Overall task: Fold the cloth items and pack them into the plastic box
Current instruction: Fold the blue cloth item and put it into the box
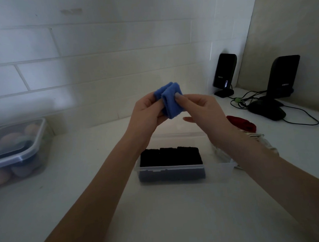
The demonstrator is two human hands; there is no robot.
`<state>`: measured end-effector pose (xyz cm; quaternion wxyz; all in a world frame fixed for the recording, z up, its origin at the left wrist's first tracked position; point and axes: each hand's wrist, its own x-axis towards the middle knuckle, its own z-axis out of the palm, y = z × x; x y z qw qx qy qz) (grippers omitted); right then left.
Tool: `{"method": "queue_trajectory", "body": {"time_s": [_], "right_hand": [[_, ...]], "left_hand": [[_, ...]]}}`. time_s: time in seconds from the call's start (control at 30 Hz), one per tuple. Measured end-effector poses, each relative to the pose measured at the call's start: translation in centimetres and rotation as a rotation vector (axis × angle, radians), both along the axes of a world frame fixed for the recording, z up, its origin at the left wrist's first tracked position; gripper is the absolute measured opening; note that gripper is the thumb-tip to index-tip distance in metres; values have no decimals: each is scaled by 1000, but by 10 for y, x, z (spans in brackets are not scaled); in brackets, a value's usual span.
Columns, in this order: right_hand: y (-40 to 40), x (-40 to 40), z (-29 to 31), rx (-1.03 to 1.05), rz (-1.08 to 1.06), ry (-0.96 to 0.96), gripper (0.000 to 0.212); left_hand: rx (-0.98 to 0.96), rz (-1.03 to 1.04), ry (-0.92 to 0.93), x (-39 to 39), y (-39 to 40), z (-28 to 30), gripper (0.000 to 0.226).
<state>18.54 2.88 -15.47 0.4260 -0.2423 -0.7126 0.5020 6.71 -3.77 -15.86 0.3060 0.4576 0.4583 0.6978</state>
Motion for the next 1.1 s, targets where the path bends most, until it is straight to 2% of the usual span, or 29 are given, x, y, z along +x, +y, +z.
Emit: {"method": "queue_trajectory", "body": {"time_s": [0.17, 0.3, 0.37, 0.47, 0.63, 0.8, 1.1], "right_hand": [[3, 2, 2, -93, 2, 6, 27], [0, 1, 2, -84, -7, 14, 24], [0, 0, 3, -123, 0, 40, 22], [-1, 3, 8, -184, 38, 44, 32], [0, 6, 10, -80, 57, -57, 29], [5, 8, 14, -23, 91, -126, 15], [14, 13, 17, 51, 160, -233, 12]], "left_hand": [[-27, -115, -118, 1, -2, 6, 23], [-26, -18, 97, 3, -1, 0, 16], [-29, -34, 35, 0, -1, -2, 20], [-72, -98, -15, -4, -2, -2, 26], [-135, -96, 106, -7, -4, -2, 33], [-175, -41, 213, -11, -7, 1, 20], [-269, -88, 199, -3, -9, 2, 17]]}}
